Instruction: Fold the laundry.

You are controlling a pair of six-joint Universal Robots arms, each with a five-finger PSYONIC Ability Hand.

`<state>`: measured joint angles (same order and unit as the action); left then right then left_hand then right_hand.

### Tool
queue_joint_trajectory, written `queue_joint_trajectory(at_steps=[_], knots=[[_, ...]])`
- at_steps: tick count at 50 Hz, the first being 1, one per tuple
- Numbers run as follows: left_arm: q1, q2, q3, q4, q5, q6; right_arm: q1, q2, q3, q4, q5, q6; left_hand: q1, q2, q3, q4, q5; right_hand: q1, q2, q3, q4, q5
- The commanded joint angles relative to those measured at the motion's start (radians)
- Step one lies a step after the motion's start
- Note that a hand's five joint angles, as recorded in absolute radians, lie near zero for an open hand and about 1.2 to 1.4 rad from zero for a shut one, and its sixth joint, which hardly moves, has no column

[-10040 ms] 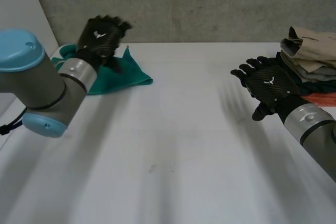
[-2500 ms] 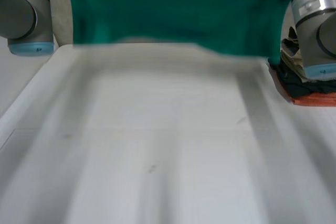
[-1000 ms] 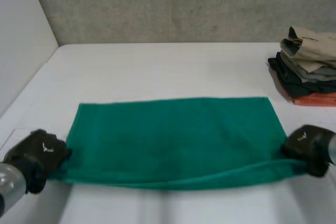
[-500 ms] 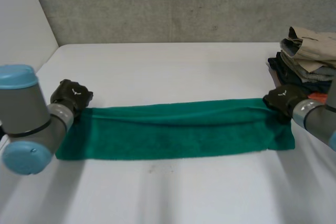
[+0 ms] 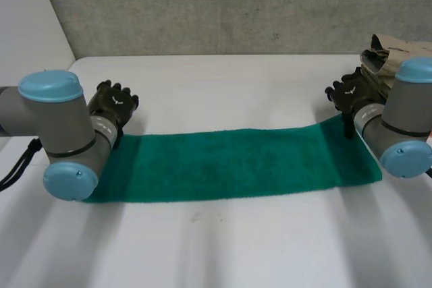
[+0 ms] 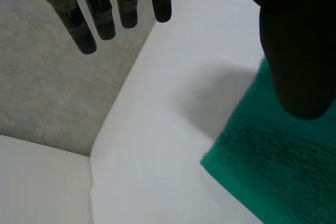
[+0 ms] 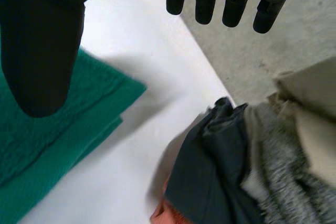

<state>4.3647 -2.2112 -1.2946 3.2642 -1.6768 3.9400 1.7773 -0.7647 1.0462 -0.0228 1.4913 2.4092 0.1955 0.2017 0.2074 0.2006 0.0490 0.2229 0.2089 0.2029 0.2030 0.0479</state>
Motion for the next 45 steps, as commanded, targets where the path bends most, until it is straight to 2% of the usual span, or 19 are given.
queue_joint_trajectory(at_steps=[1, 6, 8, 14, 16, 20, 30, 31, 32, 33, 39, 45], knots=[[-0.004, 0.125, -0.025, -0.003, -0.001, -0.054, 0.005, -0.154, 0.078, 0.01, -0.012, 0.099, -0.021, -0.027, -0.033, -0.026, -0.049, -0.048, -0.034, -0.028, -0.028, -0.048], [-0.004, 0.244, -0.112, -0.004, 0.006, -0.163, 0.002, -0.269, 0.208, 0.049, -0.039, 0.154, -0.021, -0.027, -0.033, -0.026, -0.049, -0.048, -0.034, -0.028, -0.028, -0.048], [-0.004, 0.283, -0.153, -0.004, 0.015, -0.203, -0.004, -0.292, 0.256, 0.081, -0.063, 0.159, -0.021, -0.027, -0.033, -0.026, -0.049, 0.026, 0.04, 0.046, 0.046, 0.027], [-0.002, 0.381, -0.308, 0.008, 0.144, -0.341, -0.14, -0.323, 0.44, 0.181, -0.201, 0.156, -0.02, -0.026, -0.032, -0.025, -0.048, 0.27, 0.284, 0.29, 0.29, 0.27], [-0.004, 0.395, -0.348, 0.009, 0.182, -0.361, -0.188, -0.327, 0.506, 0.156, -0.273, 0.151, -0.017, -0.023, -0.029, -0.022, -0.045, 0.305, 0.319, 0.325, 0.325, 0.306], [-0.005, 0.398, -0.39, 0.026, 0.193, -0.364, -0.243, -0.327, 0.583, 0.068, -0.351, 0.142, -0.017, -0.023, -0.029, -0.022, -0.045, 0.343, 0.357, 0.363, 0.363, 0.344], [-0.001, 0.386, -0.405, 0.063, 0.193, -0.367, -0.266, -0.3, 0.6, -0.009, -0.355, 0.114, -0.017, -0.023, -0.029, -0.022, -0.045, 0.361, 0.375, 0.381, 0.381, 0.361], [-0.001, 0.386, -0.407, 0.065, 0.193, -0.367, -0.266, -0.289, 0.598, -0.016, -0.355, 0.111, -0.017, -0.023, -0.029, -0.022, -0.045, 0.44, 0.454, 0.46, 0.46, 0.44], [0.001, 0.386, -0.407, 0.065, 0.193, -0.367, -0.269, -0.265, 0.594, -0.032, -0.355, 0.108, -0.017, -0.023, -0.029, -0.022, -0.045, 0.914, 0.928, 0.934, 0.934, 0.915], [0.001, 0.386, -0.407, 0.065, 0.193, -0.367, -0.269, -0.26, 0.591, -0.046, -0.353, 0.108, -0.017, -0.023, -0.029, -0.022, -0.045, 1.171, 1.185, 1.191, 1.191, 1.171], [0.001, 0.386, -0.407, 0.066, 0.195, -0.367, -0.3, -0.262, 0.6, -0.091, -0.322, 0.107, -0.02, -0.026, -0.032, -0.025, -0.048, 1.173, 1.187, 1.193, 1.193, 1.174], [0.006, 0.397, -0.404, 0.066, 0.196, -0.367, -0.393, -0.303, 0.629, -0.082, -0.309, 0.099, -0.017, -0.023, -0.029, -0.022, -0.045, 1.173, 1.187, 1.193, 1.193, 1.174]])
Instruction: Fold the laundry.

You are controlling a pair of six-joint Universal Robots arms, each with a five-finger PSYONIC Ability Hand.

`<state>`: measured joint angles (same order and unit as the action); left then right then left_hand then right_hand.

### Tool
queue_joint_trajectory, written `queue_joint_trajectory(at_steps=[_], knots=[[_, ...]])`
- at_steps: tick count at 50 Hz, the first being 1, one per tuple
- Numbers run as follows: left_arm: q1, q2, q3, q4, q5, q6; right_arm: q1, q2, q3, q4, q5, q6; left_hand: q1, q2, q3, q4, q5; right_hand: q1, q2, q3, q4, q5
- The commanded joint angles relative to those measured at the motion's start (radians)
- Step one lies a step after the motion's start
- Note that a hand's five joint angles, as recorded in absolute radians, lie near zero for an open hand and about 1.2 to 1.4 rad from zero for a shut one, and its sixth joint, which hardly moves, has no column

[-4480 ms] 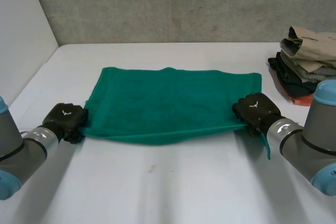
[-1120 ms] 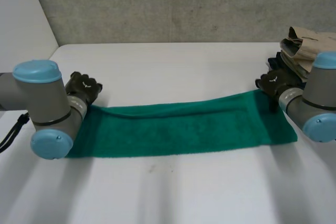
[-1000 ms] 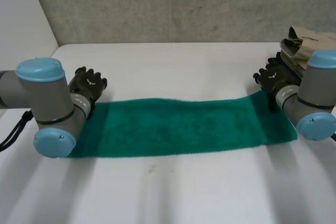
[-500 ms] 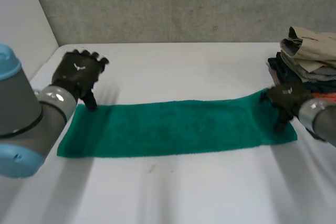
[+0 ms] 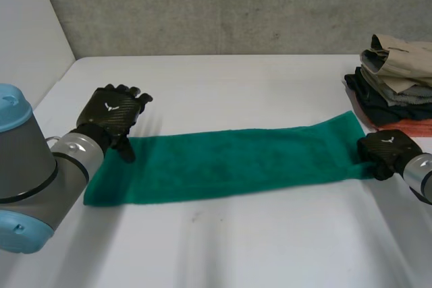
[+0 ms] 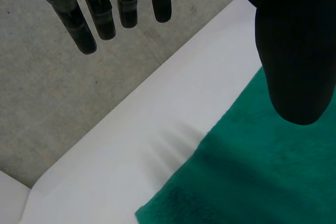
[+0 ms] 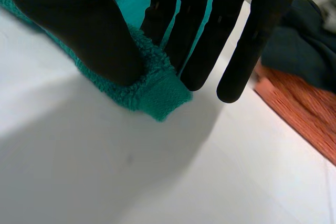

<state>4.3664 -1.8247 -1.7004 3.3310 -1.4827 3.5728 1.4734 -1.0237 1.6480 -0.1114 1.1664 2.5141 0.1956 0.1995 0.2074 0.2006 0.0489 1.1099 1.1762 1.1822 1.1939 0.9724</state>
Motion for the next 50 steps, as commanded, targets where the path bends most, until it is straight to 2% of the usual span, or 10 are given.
queue_joint_trajectory(at_steps=[1, 7, 13, 26, 32, 41, 42, 43, 45, 50], knots=[[0.004, 0.011, 0.002, -0.001, 0.002, 0.0, -0.108, -0.062, 0.03, 0.01, 0.018, -0.011, -0.017, -0.021, -0.029, -0.022, -0.045, 0.286, 0.22, 0.214, 0.202, 0.249], [0.004, 0.045, -0.002, -0.004, 0.001, 0.0, -0.266, -0.157, 0.016, 0.056, 0.024, -0.183, -0.017, -0.021, -0.029, -0.022, -0.045, 0.286, 0.22, 0.214, 0.202, 0.249], [0.005, 0.07, -0.022, -0.004, 0.002, 0.0, -0.272, -0.185, -0.033, 0.124, 0.058, -0.265, -0.02, -0.024, -0.032, -0.025, -0.048, 0.286, 0.22, 0.214, 0.202, 0.249], [0.007, 0.139, -0.044, -0.004, -0.005, -0.002, 0.488, -0.219, -0.089, -0.076, 0.049, -0.248, -0.02, -0.024, -0.032, -0.025, -0.048, 0.286, 0.22, 0.214, 0.202, 0.249], [0.004, 0.153, -0.059, -0.004, -0.005, -0.002, 0.793, -0.044, -0.122, -0.194, 0.018, -0.258, -0.02, -0.024, -0.032, -0.025, -0.048, 0.286, 0.22, 0.214, 0.202, 0.249], [0.001, 0.15, -0.076, -0.002, -0.004, -0.002, 0.932, 0.111, -0.148, -0.199, 0.009, -0.291, -0.02, -0.024, -0.032, -0.025, -0.048, 0.282, 0.215, 0.209, 0.198, 0.245], [0.001, 0.15, -0.076, -0.002, -0.004, -0.002, 0.93, 0.108, -0.145, -0.2, 0.007, -0.282, -0.02, -0.024, -0.032, -0.025, -0.048, 0.098, 0.032, 0.026, 0.014, 0.061], [0.001, 0.15, -0.074, -0.002, -0.004, -0.003, 0.929, 0.097, -0.134, -0.212, 0.021, -0.27, -0.02, -0.024, -0.032, -0.025, -0.048, -0.432, -0.499, -0.505, -0.516, -0.469], [-0.001, 0.15, -0.073, -0.001, -0.002, -0.002, 0.927, 0.082, -0.128, -0.214, 0.033, -0.244, -0.02, -0.024, -0.032, -0.025, -0.048, -0.935, -1.002, -1.008, -1.019, -0.972], [-0.007, 0.145, -0.058, 0.001, -0.002, -0.003, 0.808, -0.067, -0.077, -0.195, 0.116, -0.072, -0.02, -0.024, -0.032, -0.025, -0.048, -0.935, -1.002, -1.008, -1.019, -0.972]])
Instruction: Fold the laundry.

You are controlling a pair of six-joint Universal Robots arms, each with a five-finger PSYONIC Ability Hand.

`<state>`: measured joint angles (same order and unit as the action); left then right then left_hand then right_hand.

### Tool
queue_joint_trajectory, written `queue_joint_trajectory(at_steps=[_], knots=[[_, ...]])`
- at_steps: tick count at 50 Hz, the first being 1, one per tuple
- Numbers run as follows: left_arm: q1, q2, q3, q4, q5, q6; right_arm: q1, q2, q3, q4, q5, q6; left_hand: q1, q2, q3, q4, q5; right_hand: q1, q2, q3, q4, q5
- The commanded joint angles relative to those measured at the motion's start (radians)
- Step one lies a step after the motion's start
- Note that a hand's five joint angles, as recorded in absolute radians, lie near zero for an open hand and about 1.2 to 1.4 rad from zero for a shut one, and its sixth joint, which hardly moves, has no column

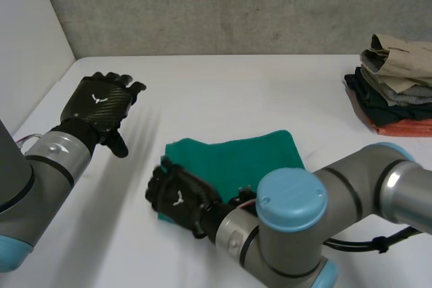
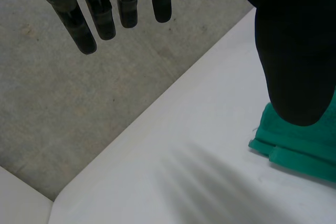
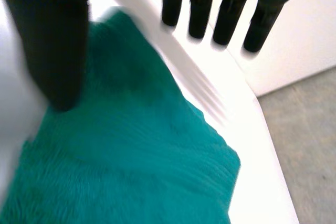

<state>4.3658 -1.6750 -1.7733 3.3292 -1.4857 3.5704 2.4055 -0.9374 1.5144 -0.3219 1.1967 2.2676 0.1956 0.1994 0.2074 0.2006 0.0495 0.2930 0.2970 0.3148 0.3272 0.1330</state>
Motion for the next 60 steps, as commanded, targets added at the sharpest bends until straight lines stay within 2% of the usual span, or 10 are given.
queue_joint_trajectory(at_steps=[1, 7, 17, 20, 23, 26, 34, 46, 50, 60], knots=[[-0.012, -0.006, 0.021, 0.007, 0.001, -0.001, -0.179, -0.2, 0.085, 0.029, 0.099, 0.252, -0.02, -0.024, -0.032, -0.025, -0.049, -0.118, -0.122, -0.14, -0.153, -0.133], [-0.078, -0.029, 0.046, 0.03, -0.001, -0.001, -0.308, -0.267, 0.176, 0.105, 0.106, 0.42, -0.017, -0.021, -0.029, -0.022, -0.046, -0.118, -0.122, -0.14, -0.153, -0.133], [-0.15, -0.083, 0.064, 0.035, -0.004, -0.001, -0.543, -0.262, 0.315, 0.221, 0.083, 0.299, -0.02, -0.024, -0.032, -0.025, -0.049, -0.094, -0.098, -0.116, -0.129, -0.109], [-0.15, -0.086, 0.06, 0.035, -0.004, -0.001, -0.554, -0.23, 0.319, 0.219, 0.096, 0.242, -0.02, -0.024, -0.032, -0.025, -0.049, 0.283, 0.279, 0.262, 0.249, 0.269], [-0.149, -0.086, 0.051, 0.035, -0.005, -0.001, -0.554, -0.216, 0.306, 0.182, 0.101, 0.202, -0.02, -0.024, -0.032, -0.025, -0.049, 1.102, 1.098, 1.08, 1.067, 1.087], [-0.146, -0.081, 0.045, 0.033, -0.005, 0.001, -0.543, -0.236, 0.296, 0.084, 0.122, 0.188, -0.02, -0.024, -0.032, -0.025, -0.049, 1.103, 1.099, 1.081, 1.069, 1.089], [-0.14, -0.058, 0.044, 0.026, -0.016, 0.001, -0.337, -0.314, 0.15, 0.026, 0.132, 0.211, -0.017, -0.021, -0.029, -0.022, -0.046, 1.103, 1.099, 1.081, 1.069, 1.089], [-0.127, -0.038, 0.023, 0.024, -0.037, -0.007, -0.005, -0.023, -0.063, 0.132, 0.093, 0.119, -0.02, -0.024, -0.032, -0.025, -0.049, 1.103, 1.099, 1.081, 1.069, 1.089], [-0.126, -0.04, 0.032, 0.027, -0.047, -0.053, -0.009, -0.012, -0.079, 0.185, 0.109, 0.141, -0.014, -0.018, -0.026, -0.019, -0.043, -0.118, -0.122, -0.14, -0.153, -0.133], [-0.147, -0.046, 0.124, 0.023, -0.091, -0.248, -0.212, -0.267, 0.044, 0.188, 0.112, 0.622, 0.021, 0.017, 0.009, 0.016, -0.008, -0.118, -0.122, -0.14, -0.153, -0.133]])
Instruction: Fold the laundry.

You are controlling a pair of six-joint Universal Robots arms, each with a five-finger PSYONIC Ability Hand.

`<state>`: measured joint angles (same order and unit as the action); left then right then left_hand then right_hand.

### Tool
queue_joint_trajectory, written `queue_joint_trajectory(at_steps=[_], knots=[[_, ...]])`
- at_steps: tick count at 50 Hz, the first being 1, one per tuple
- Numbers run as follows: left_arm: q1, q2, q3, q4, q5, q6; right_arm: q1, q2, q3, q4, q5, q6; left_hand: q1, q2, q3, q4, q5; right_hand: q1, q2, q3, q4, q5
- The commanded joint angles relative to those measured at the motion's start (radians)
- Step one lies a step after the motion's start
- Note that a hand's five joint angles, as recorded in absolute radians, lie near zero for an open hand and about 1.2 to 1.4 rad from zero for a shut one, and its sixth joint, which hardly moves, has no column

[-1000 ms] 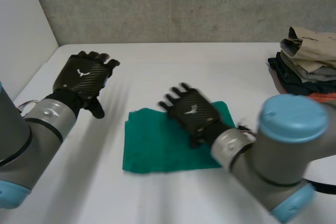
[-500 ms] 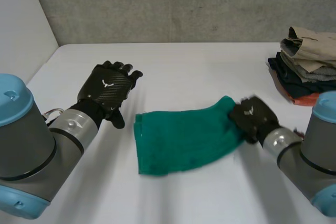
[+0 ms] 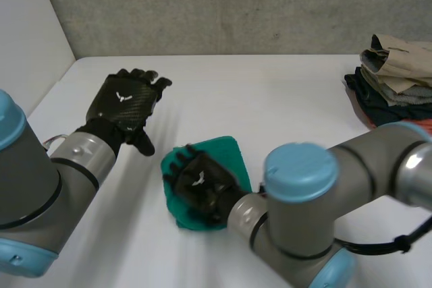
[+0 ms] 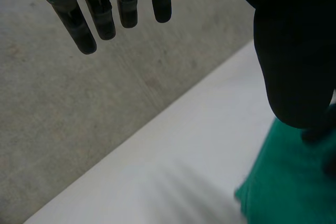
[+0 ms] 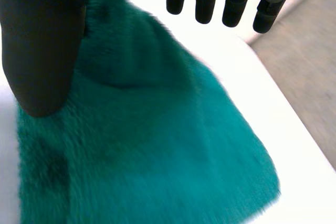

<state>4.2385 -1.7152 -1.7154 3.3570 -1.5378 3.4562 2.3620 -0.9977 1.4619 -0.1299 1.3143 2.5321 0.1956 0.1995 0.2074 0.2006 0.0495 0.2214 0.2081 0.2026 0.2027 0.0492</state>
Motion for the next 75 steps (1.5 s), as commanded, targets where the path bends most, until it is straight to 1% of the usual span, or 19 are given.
queue_joint_trajectory(at_steps=[1, 2, 6, 10, 14, 17, 21, 27, 32, 35, 39, 43, 49, 53, 54, 58, 61, 68, 75], knots=[[-0.028, -0.007, 0.075, -0.005, -0.048, -0.149, -0.188, -0.219, 0.104, -0.005, -0.007, 0.403, 0.035, 0.031, 0.024, 0.03, 0.007, -0.047, -0.034, -0.028, -0.028, -0.049], [-0.055, -0.017, 0.094, -0.007, -0.068, -0.181, -0.22, -0.228, 0.109, 0.006, -0.004, 0.483, 0.044, 0.04, 0.032, 0.039, 0.016, -0.047, -0.034, -0.028, -0.028, -0.049], [-0.144, -0.078, 0.132, -0.01, -0.117, -0.238, -0.276, -0.229, 0.101, 0.07, -0.033, 0.605, 0.082, 0.078, 0.07, 0.077, 0.054, -0.047, -0.034, -0.028, -0.028, -0.049], [-0.25, -0.178, 0.166, -0.043, -0.186, -0.249, -0.293, -0.194, 0.057, 0.17, -0.081, 0.611, 0.085, 0.082, 0.074, 0.08, 0.057, -0.047, -0.034, -0.028, -0.028, -0.049], [-0.313, -0.294, 0.189, -0.1, -0.287, -0.247, -0.287, -0.066, -0.023, 0.22, -0.101, 0.608, 0.077, 0.073, 0.065, 0.072, 0.048, -0.047, -0.034, -0.028, -0.028, -0.049], [-0.318, -0.348, 0.184, -0.139, -0.359, -0.247, -0.287, 0.003, -0.08, 0.248, -0.105, 0.599, 0.071, 0.067, 0.059, 0.066, 0.042, -0.047, -0.034, -0.028, -0.028, -0.049], [-0.315, -0.382, 0.171, -0.151, -0.393, -0.241, -0.285, 0.077, -0.115, 0.256, -0.099, 0.561, 0.065, 0.061, 0.053, 0.06, 0.036, -0.047, -0.034, -0.028, -0.028, -0.049], [-0.29, -0.406, 0.142, -0.149, -0.393, -0.216, -0.282, 0.123, -0.12, 0.25, -0.073, 0.436, 0.065, 0.061, 0.053, 0.06, 0.036, -0.047, -0.034, -0.028, -0.028, -0.049], [-0.269, -0.399, 0.14, -0.149, -0.39, -0.168, -0.245, 0.107, -0.121, 0.243, 0.017, 0.346, 0.071, 0.067, 0.059, 0.066, 0.042, -0.047, -0.034, -0.028, -0.028, -0.049], [-0.262, -0.382, 0.146, -0.148, -0.384, -0.144, -0.236, 0.084, -0.117, 0.225, 0.043, 0.333, 0.065, 0.061, 0.053, 0.06, 0.036, -0.047, -0.034, -0.028, -0.028, -0.049], [-0.249, -0.313, 0.174, -0.148, -0.332, -0.118, -0.219, 0.022, -0.077, 0.179, 0.062, 0.327, 0.044, 0.041, 0.033, 0.039, 0.016, -0.047, -0.034, -0.028, -0.028, -0.049], [-0.238, -0.255, 0.218, -0.151, -0.223, -0.097, -0.167, -0.048, 0.011, 0.093, 0.086, 0.326, 0.05, 0.046, 0.038, 0.045, 0.022, -0.047, -0.034, -0.028, -0.028, -0.049], [-0.166, -0.198, 0.324, -0.188, 0.014, -0.068, -0.096, -0.162, 0.213, -0.095, 0.146, 0.294, 0.056, 0.052, 0.044, 0.051, 0.028, -0.047, -0.034, -0.028, -0.028, -0.049], [-0.137, -0.198, 0.425, -0.289, 0.183, -0.066, -0.055, -0.159, 0.293, -0.172, 0.155, 0.251, 0.062, 0.058, 0.05, 0.057, 0.033, -0.047, -0.034, -0.028, -0.028, -0.049], [-0.132, -0.204, 0.468, -0.336, 0.252, -0.066, -0.047, -0.157, 0.301, -0.181, 0.155, 0.243, 0.062, 0.058, 0.05, 0.057, 0.033, -0.047, -0.034, -0.028, -0.028, -0.049], [-0.112, -0.221, 0.542, -0.416, 0.388, -0.072, -0.035, -0.096, 0.308, -0.223, 0.161, 0.226, 0.059, 0.055, 0.047, 0.054, 0.031, -0.047, -0.034, -0.028, -0.028, -0.049], [-0.104, -0.245, 0.562, -0.421, 0.427, -0.074, -0.035, -0.061, 0.295, -0.267, 0.166, 0.226, 0.059, 0.055, 0.047, 0.054, 0.031, -0.047, -0.034, -0.028, -0.028, -0.049], [-0.109, -0.262, 0.554, -0.421, 0.42, -0.071, -0.037, 0.02, 0.261, -0.375, 0.164, 0.209, 0.05, 0.046, 0.038, 0.045, 0.022, -0.047, -0.034, -0.028, -0.028, -0.049], [-0.112, -0.27, 0.553, -0.421, 0.418, -0.074, -0.037, 0.051, 0.235, -0.41, 0.164, 0.169, 0.053, 0.049, 0.041, 0.048, 0.025, -0.047, -0.034, -0.028, -0.028, -0.049]])
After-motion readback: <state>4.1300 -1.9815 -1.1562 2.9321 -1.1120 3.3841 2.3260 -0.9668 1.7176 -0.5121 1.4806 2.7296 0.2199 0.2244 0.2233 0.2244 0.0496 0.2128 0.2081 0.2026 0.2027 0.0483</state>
